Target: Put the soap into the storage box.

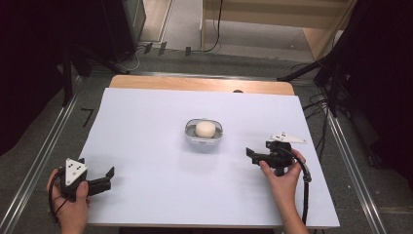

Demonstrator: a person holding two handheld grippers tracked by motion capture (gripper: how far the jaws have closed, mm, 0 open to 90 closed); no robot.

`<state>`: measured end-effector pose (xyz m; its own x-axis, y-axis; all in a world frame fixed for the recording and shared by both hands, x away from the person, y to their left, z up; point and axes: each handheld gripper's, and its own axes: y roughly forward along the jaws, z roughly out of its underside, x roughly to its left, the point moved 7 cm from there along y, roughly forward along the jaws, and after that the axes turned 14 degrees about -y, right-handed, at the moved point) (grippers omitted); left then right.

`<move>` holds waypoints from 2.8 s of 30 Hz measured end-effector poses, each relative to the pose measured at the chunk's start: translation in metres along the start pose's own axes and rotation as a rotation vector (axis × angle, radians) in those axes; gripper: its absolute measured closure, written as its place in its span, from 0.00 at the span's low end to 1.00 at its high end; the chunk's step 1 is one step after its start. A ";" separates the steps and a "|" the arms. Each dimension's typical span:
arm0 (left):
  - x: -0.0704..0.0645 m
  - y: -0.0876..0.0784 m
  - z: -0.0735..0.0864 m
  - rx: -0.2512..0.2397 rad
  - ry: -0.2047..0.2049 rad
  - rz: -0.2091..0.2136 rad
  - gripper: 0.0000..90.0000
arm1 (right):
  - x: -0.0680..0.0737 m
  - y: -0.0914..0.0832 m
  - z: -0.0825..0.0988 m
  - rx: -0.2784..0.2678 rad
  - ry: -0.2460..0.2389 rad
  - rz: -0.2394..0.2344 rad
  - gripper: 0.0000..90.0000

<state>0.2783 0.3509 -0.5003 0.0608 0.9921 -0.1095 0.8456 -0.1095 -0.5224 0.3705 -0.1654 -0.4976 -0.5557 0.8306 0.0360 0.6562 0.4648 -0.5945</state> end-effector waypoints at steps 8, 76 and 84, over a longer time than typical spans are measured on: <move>0.000 0.000 0.000 -0.003 0.003 0.001 0.00 | -0.008 -0.007 0.013 0.005 0.011 0.010 0.15; 0.002 -0.001 -0.001 -0.009 -0.013 -0.023 0.00 | -0.088 -0.122 0.116 -0.035 0.168 0.154 0.15; 0.002 0.000 0.000 -0.001 -0.015 -0.020 0.00 | -0.089 -0.122 0.117 -0.031 0.174 0.173 0.15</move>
